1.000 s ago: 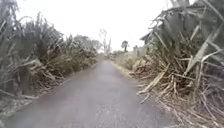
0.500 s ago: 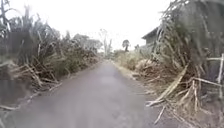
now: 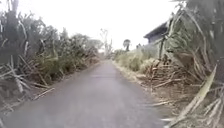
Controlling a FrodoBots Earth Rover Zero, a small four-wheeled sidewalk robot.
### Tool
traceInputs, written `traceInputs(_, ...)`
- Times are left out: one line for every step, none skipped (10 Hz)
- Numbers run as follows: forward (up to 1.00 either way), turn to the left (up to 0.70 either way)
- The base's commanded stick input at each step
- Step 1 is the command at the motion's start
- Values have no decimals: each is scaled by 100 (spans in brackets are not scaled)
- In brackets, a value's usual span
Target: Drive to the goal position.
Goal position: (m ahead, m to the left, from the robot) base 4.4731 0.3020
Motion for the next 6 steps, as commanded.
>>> traceInputs(100, 0)
traceInputs(100, 0)
traceInputs(100, 0)
traceInputs(100, 0)
traceInputs(100, 0)
traceInputs(100, 0)
